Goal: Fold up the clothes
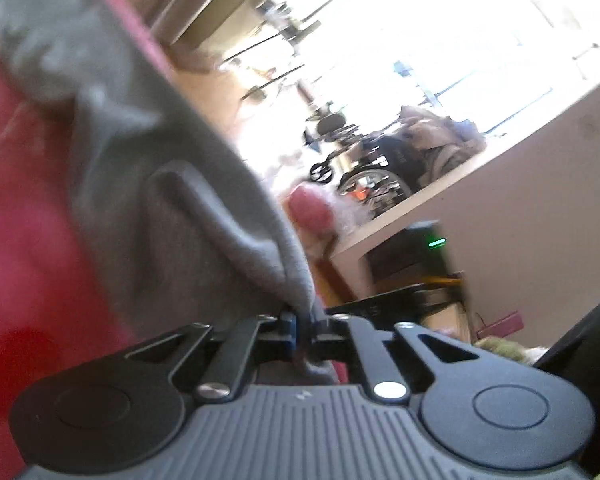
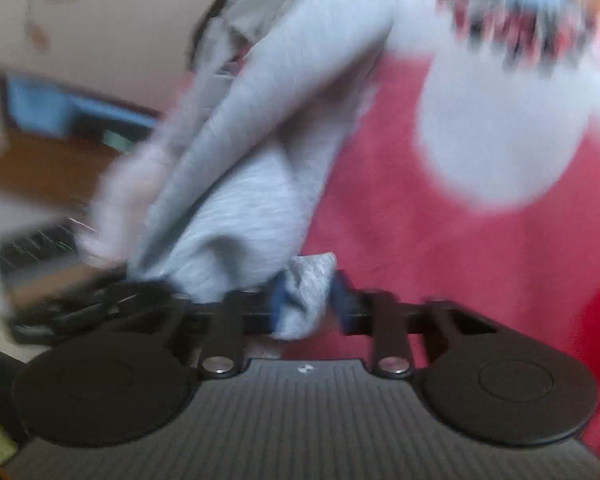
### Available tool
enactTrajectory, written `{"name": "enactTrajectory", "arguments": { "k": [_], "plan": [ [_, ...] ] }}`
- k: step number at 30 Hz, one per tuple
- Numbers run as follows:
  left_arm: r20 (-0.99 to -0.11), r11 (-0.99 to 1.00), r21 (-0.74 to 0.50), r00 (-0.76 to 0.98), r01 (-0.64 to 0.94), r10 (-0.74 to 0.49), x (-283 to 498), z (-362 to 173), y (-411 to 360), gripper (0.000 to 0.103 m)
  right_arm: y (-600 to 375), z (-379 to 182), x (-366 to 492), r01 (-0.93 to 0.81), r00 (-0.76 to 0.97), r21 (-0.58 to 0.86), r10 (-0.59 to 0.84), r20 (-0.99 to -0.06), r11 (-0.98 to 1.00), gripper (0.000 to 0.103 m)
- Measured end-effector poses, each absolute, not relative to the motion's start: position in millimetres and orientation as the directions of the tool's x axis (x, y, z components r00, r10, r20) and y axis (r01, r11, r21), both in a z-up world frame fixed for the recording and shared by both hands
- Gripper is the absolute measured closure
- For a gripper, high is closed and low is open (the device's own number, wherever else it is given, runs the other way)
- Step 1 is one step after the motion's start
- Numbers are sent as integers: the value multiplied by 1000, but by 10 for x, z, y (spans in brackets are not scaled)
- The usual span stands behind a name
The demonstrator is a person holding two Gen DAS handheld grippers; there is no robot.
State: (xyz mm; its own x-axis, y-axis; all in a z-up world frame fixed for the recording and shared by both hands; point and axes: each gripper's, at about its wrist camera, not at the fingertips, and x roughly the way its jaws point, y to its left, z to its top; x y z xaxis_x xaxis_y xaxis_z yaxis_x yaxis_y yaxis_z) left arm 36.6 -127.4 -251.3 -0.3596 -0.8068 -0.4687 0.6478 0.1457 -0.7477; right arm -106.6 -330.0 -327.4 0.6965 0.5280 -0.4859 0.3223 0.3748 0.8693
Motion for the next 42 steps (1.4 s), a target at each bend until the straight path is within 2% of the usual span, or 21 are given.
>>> {"name": "enactTrajectory", "arguments": {
  "k": [2, 7, 9, 10, 11, 12, 14, 16, 18, 19, 24, 27, 29, 31, 40, 41, 42],
  "plan": [
    [-459, 148, -771, -379, 620, -804, 363, -2570, -1353, 95, -3345, -3380, -1128, 338, 719, 892, 529, -451, 300, 84],
    [-492, 150, -752, -394, 642, -776, 198, -2746, -1516, 95, -3607, -3419, -1582, 440, 762, 861, 402, -508, 254, 82],
    [-493, 142, -746, -395, 651, -775, 124, -2800, -1593, 92, -3732, -3342, -1825, 455, 801, 863, 323, -504, 220, 77],
    [-494, 138, -740, -393, 658, -775, 81, -2828, -1646, 88, -3767, -3286, -1911, 449, 820, 868, 289, -494, 211, 70],
    [-509, 145, -729, -389, 669, -768, 28, -2851, -1679, 71, -3791, -3229, -1963, 439, 835, 874, 265, -483, 209, 64],
    [-525, 153, -718, -384, 680, -759, -26, -2873, -1709, 48, -3815, -3171, -2015, 429, 849, 879, 239, -471, 207, 60],
    [-558, 168, -693, -373, 701, -741, -135, -2918, -1769, 29, -3854, -3076, -2058, 412, 867, 885, 206, -454, 215, 52],
    [-581, 155, -656, -364, 738, -728, -213, -2894, -1769, 25, -3868, -3032, -2020, 419, 862, 873, 193, -469, 250, 47],
    [-579, 150, -642, -347, 751, -738, -207, -2839, -1683, 13, -3903, -3024, -1968, 441, 843, 850, 192, -503, 289, 46],
    [-576, 156, -641, -336, 752, -745, -191, -2810, -1620, 11, -3888, -3024, -1939, 448, 832, 839, 198, -517, 310, 46],
    [-547, 190, -661, -292, 726, -785, 75, -2643, -1297, 11, -3748, -2908, -1759, 421, 795, 788, 235, -559, 449, 44],
    [-551, 270, -679, -230, 683, -802, 296, -2618, -1004, 9, -3621, -2746, -1718, 346, 796, 772, 268, -542, 533, 39],
    [-571, 347, -689, -182, 636, -800, 454, -2650, -860, 9, -3561, -2685, -1703, 282, 798, 782, 317, -513, 556, 20],
    [-598, 402, -695, -169, 595, -784, 599, -2741, -793, 10, -3503, -2693, -1677, 273, 780, 765, 332, -531, 583, 16],
    [-640, 331, -675, -301, 659, -707, 435, -2928, -1074, 12, -3253, -2891, -1573, 344, 656, 609, 281, -700, 715, 18],
    [-664, 345, -657, -297, 671, -686, 415, -2958, -1125, 20, -3225, -2913, -1562, 350, 641, 590, 273, -717, 728, 25],
    [-688, 360, -637, -292, 682, -664, 396, -2988, -1174, 35, -3197, -2935, -1550, 355, 625, 570, 265, -734, 741, 31]
  ]
}}
